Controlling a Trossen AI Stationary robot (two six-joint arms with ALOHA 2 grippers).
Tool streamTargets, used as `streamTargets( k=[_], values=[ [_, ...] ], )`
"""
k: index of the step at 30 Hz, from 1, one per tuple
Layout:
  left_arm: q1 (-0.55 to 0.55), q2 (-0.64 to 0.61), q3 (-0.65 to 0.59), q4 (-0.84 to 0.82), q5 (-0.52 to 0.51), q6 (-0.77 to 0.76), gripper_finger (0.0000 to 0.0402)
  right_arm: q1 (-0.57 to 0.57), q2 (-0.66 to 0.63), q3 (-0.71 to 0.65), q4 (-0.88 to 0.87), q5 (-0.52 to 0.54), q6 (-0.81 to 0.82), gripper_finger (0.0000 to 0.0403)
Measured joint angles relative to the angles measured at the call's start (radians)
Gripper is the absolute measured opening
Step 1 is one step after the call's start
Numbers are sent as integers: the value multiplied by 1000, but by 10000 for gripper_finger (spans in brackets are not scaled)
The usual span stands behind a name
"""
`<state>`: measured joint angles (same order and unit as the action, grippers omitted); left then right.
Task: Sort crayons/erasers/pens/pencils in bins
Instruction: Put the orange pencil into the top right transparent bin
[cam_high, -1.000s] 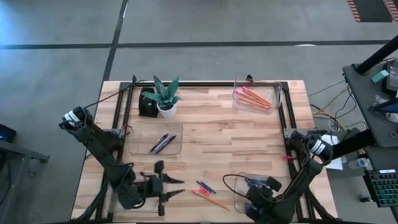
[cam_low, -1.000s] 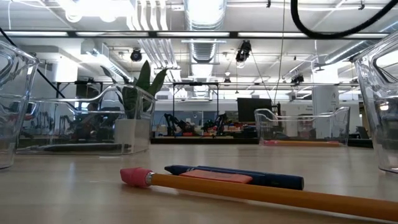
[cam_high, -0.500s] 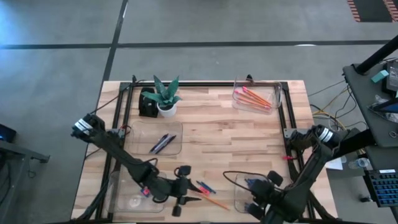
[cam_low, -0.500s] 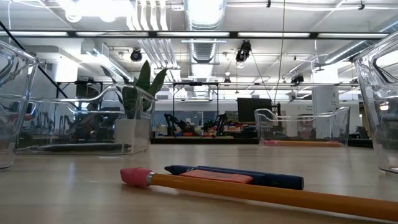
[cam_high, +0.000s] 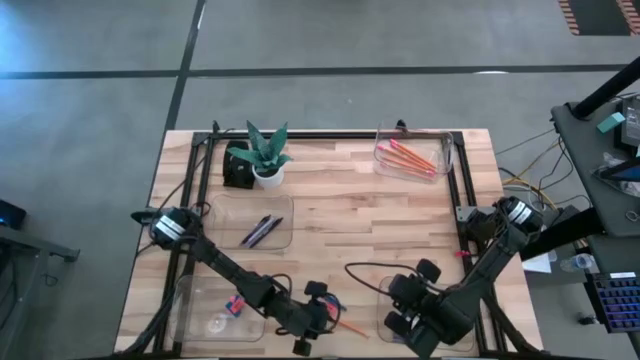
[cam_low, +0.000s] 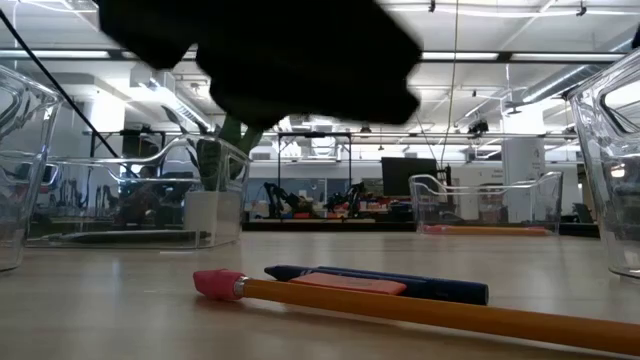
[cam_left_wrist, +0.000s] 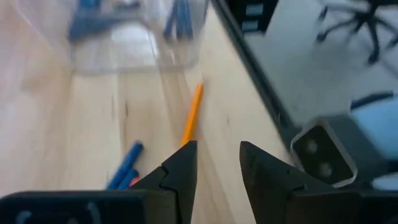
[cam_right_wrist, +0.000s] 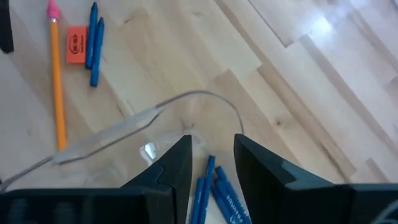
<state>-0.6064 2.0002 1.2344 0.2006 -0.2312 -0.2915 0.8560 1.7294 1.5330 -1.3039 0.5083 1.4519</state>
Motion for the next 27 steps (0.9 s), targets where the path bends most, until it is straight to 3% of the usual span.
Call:
streamTargets(
  k=[14, 27],
  values=[
    [23, 27, 16, -317, -8, -34, 107, -26, 1, -1, 4, 44, -59, 109],
    [30, 23, 3, -347, 37, -61, 98, -26, 2, -1, 4, 47, -59, 109]
  ],
)
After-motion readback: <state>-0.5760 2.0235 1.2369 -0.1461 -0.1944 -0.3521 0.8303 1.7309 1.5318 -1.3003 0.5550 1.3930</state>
